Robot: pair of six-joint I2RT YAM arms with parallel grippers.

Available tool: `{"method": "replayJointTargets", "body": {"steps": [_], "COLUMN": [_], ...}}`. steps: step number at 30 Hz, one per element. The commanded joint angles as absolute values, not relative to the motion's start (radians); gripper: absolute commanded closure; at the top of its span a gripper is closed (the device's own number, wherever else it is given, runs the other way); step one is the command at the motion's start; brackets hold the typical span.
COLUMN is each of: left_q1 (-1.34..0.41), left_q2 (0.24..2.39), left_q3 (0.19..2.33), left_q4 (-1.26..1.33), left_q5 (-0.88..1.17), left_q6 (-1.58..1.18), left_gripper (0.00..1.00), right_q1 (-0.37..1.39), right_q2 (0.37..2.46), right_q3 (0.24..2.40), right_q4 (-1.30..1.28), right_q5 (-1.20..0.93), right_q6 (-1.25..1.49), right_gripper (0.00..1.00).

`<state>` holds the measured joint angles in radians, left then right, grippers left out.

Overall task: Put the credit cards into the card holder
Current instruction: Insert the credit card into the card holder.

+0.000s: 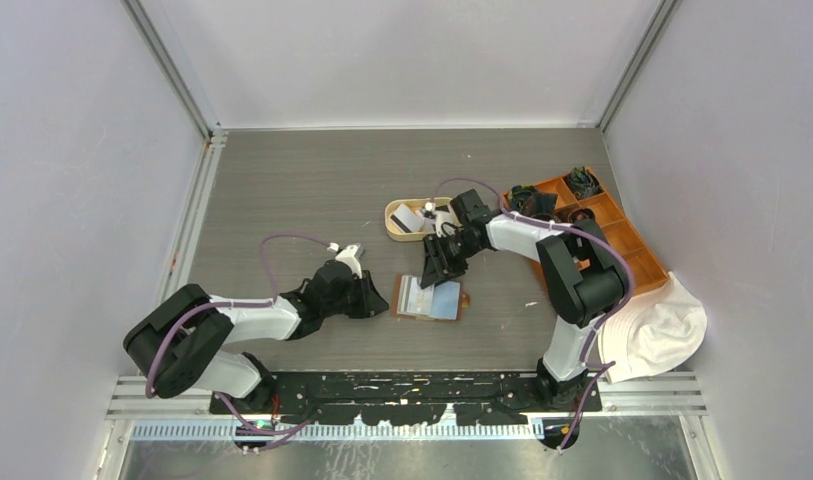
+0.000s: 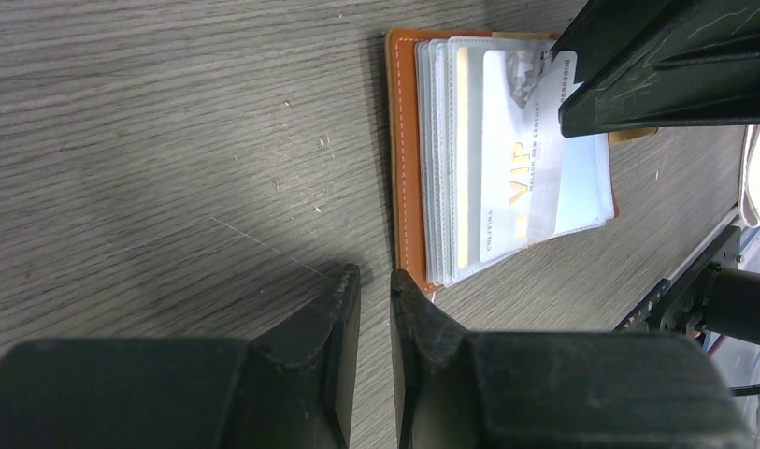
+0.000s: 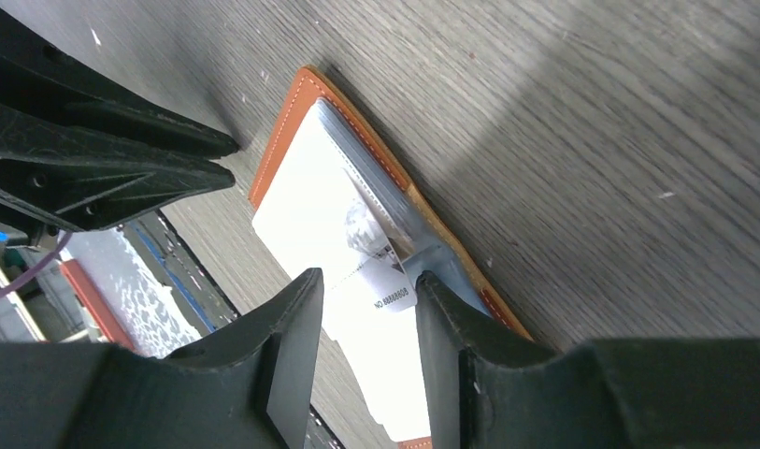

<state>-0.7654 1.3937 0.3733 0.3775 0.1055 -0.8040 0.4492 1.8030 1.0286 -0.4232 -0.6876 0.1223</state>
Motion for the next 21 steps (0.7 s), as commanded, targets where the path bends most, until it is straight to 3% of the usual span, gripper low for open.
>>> {"method": "replayJointTargets", "body": {"steps": [1, 8, 11, 13, 16, 21], "left_q1": [-0.769, -0.770, -0.769, -0.767, -0.766, -0.759], "left_q2": [1.376, 1.345, 1.341, 1.337, 1.333, 1.353], "left_q3": [0.360, 0.361, 0.365, 0.369, 0.379, 0.403], "left_q4": [0.394, 0.373, 0.363, 0.353, 0.329, 0.308], "left_q5": [0.102, 0.080, 0.076, 0.069, 0.049, 0.038], "left_q6": [-0.796, -0.777, -0.771, -0.766, -0.756, -0.736], "left_gripper": [0.80, 0.80, 0.80, 0.80, 0.81, 0.82], "right_q1": [0.448, 0.446, 0.444, 0.444, 0.444, 0.446], "right_q2": [1.730, 1.704, 1.714, 1.709, 1.708, 1.716], "right_q3": [1.091, 1.113, 1.123, 1.123, 1.113, 1.059], "right_q4": [-0.493, -0.558, -0.579, -0.594, -0.623, -0.613], "right_q5": [-0.643, -0.606, -0.599, -0.598, -0.602, -0.581], "right_q6": [0.022, -0.060, -0.066, -0.070, -0.060, -0.005], "right_gripper": [0.53, 0.49, 0.51, 0.62, 0.88, 0.99]}}
